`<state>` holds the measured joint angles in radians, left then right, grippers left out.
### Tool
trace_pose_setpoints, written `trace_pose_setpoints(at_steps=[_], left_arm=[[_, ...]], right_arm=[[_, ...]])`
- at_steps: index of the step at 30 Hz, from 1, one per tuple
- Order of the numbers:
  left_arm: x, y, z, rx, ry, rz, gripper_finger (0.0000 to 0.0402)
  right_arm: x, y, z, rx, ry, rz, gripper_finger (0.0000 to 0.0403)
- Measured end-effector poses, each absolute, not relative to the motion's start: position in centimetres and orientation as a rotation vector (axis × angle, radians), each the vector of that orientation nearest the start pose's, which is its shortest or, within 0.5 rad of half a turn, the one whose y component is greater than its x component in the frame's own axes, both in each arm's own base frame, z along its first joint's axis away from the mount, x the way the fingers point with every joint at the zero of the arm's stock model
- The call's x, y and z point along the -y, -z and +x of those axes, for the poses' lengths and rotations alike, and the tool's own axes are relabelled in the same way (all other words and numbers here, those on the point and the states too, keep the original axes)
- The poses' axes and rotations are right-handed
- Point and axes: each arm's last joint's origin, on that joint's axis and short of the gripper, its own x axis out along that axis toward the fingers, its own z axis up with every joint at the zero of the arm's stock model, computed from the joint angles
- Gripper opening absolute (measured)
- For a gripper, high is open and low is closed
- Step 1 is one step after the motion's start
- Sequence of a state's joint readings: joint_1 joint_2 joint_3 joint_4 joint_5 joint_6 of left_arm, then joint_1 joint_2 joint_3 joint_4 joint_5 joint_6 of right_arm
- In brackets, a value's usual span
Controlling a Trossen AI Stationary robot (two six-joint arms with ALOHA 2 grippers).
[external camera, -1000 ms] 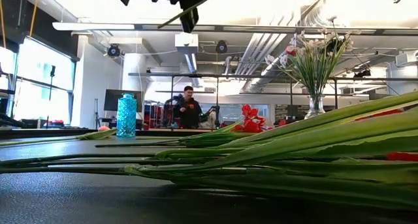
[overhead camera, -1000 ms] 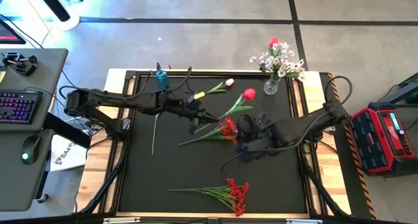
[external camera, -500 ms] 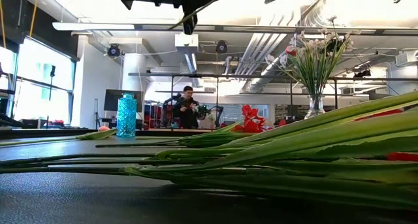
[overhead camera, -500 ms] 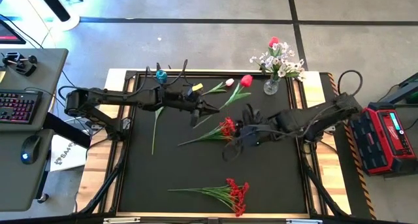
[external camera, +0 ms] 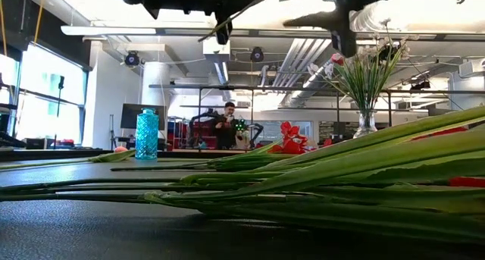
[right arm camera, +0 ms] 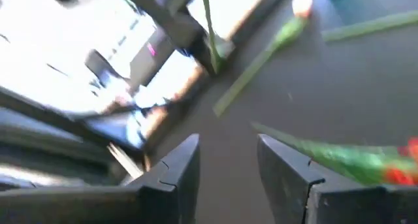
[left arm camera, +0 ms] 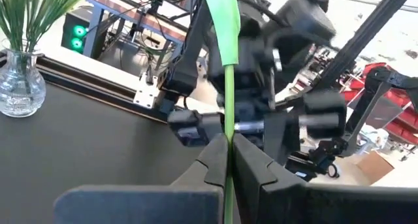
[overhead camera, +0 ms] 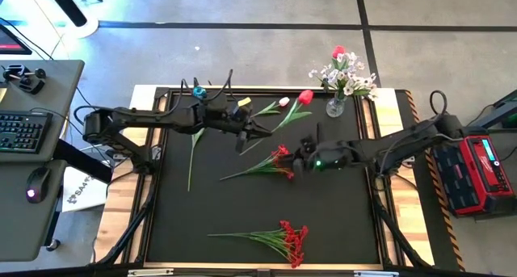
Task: Sort flowers into vase by color
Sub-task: Put the red tulip into the transparent vase
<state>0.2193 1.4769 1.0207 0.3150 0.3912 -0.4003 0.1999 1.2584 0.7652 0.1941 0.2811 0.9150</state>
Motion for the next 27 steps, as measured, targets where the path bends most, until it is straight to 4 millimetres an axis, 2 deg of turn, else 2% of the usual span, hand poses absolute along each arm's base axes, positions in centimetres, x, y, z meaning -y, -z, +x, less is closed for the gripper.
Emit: trace_pose_setpoints(at_steps=[5, 11, 15, 19, 27], left_arm=[[-6.7, -29.7, 33.3, -0.143, 0.151, -0.435, 0.0], [-7.9, -29.5, 33.3, -0.127, 0.11, -0.467, 0.0], [-8.3, -30.0, 33.2, -0.074, 0.106, -0.469, 0.0], [-8.5, -30.7, 33.2, -0.006, 0.11, -0.466, 0.0], [-9.2, -30.7, 33.0, -0.007, 0.09, -0.456, 0.0]], right_arm=[[-3.1, -26.0, 26.7, -0.163, 0.278, 0.832, 0.0138], [-2.0, -26.7, 26.5, -0.101, 0.348, 0.741, 0.0138], [-1.7, -27.8, 26.4, -0.055, 0.372, 0.691, 0.0145], [-0.8, -28.3, 26.5, -0.033, 0.413, 0.662, 0.017], [0.6, -29.1, 26.6, 0.028, 0.442, 0.593, 0.0232]])
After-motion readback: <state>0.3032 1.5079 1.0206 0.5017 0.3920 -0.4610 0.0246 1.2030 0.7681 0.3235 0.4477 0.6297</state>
